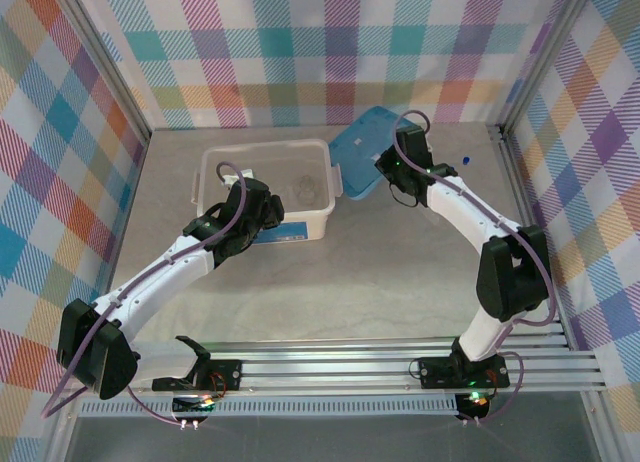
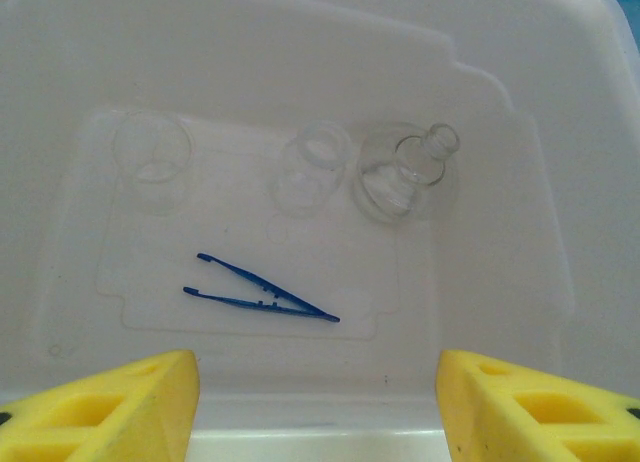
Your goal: Organize the chemistry lab equipment
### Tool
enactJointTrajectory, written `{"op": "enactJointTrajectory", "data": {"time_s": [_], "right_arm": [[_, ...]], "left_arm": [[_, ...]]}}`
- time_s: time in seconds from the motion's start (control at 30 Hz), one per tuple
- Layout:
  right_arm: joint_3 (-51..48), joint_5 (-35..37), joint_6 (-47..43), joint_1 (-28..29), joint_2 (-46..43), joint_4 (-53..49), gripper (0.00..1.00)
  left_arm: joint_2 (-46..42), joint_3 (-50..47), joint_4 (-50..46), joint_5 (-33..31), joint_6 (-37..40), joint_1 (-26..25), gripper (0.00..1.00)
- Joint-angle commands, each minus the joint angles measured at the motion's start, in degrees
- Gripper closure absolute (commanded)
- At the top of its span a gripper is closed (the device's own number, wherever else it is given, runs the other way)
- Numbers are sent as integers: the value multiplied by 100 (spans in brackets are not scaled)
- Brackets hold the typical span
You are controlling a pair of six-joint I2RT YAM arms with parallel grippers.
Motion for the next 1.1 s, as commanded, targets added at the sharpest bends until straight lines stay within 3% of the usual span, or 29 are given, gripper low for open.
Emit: {"op": "enactJointTrajectory", "data": {"time_s": [0.0,0.3,0.67,1.07], "right_arm": [[250,380,-437,42,-297,-313,100],[185,1156,-1048,41,-848,-464,100],[75,1537,-1934,309,-1513,-170,100],[-217,1819,-2317,527,-2418,-184,100]], "left_arm": [[148,110,-215,358,56,-115,36],[450,298,-197,524,126,-239,36],[782,459,-117,546,126,-370,36],[1696,1571,-56,573,487,-370,36]]}}
